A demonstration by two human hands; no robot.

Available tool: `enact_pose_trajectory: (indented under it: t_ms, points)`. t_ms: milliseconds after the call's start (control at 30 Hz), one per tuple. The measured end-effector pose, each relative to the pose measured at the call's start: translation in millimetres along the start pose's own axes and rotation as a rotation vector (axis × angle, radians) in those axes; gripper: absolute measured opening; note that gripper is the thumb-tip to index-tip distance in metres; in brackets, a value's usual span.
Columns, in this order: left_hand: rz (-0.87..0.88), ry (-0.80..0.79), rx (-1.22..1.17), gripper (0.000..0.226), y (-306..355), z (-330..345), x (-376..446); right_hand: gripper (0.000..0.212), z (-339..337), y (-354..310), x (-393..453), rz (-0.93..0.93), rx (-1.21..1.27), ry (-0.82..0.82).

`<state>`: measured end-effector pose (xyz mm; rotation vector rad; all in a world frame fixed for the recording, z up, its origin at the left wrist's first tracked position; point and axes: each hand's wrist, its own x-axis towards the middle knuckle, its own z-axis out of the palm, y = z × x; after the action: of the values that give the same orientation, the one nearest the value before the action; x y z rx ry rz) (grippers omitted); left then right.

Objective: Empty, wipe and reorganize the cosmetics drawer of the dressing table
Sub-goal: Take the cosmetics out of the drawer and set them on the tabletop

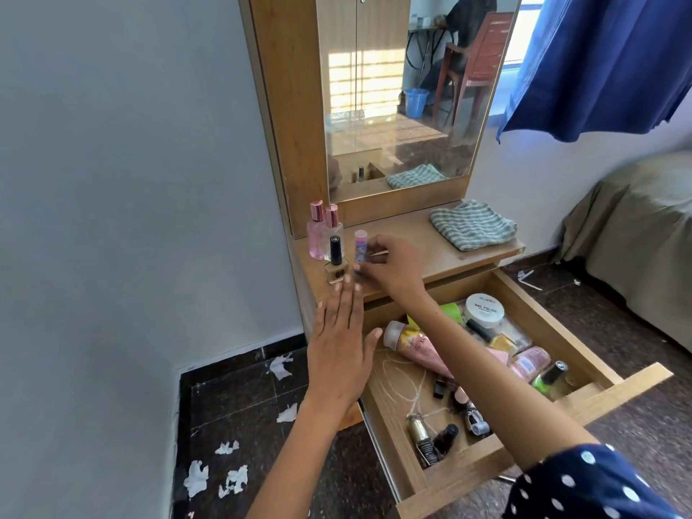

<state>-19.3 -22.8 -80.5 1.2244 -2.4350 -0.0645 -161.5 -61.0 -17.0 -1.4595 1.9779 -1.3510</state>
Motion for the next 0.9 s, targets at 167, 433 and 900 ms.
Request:
enact_pose_trajectory:
  t_ms: [167,433,900]
  points:
    - [-0.012,-0.01,-0.013,0.066,0,2,1,0.034,3,4,4,-0.024,-0.009,-0.021]
    - [0.0,-0.028,-0.028,0.067,-2,-1,0,0.032,-51,7,-42,-0.079,-0.128,-0.136]
    - [0.013,-0.073,-0.052,0.068,-1,-6,-1,0.022,-51,29,-131,-0.229,-0.914,-0.959]
